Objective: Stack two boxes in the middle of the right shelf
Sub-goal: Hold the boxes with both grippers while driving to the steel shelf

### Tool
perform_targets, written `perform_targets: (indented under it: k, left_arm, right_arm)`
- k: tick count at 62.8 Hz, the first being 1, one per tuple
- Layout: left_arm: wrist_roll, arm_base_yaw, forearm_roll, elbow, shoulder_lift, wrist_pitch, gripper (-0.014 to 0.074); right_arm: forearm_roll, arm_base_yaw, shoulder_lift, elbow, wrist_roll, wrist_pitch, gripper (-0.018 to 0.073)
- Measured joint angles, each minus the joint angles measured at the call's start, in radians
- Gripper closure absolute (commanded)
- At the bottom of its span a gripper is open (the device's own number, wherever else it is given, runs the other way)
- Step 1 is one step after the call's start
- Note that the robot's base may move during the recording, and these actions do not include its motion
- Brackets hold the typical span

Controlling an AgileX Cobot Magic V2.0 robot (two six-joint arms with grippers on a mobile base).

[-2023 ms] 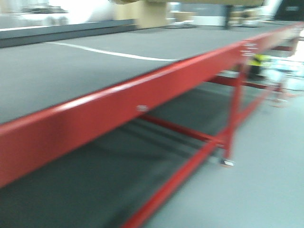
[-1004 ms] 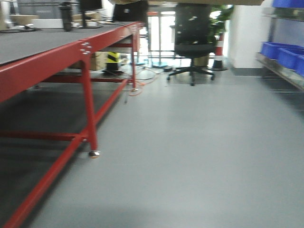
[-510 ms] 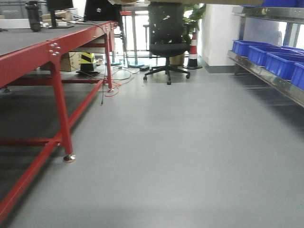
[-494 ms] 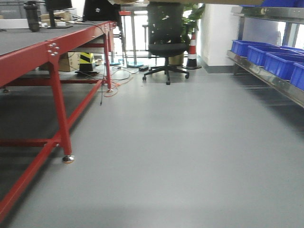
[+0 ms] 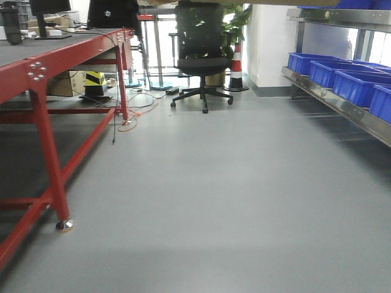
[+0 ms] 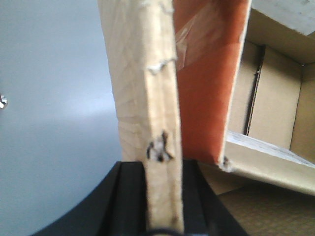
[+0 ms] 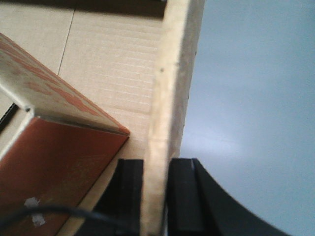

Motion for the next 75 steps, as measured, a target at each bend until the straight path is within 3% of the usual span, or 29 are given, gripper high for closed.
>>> perform_targets:
  k: [75]
  left_arm:
    - [0.0,0.0,0.0,0.0,0.0,0.0,0.0708]
  right_arm:
    - [0.0,0.0,0.0,0.0,0.0,-0.006,0.0713]
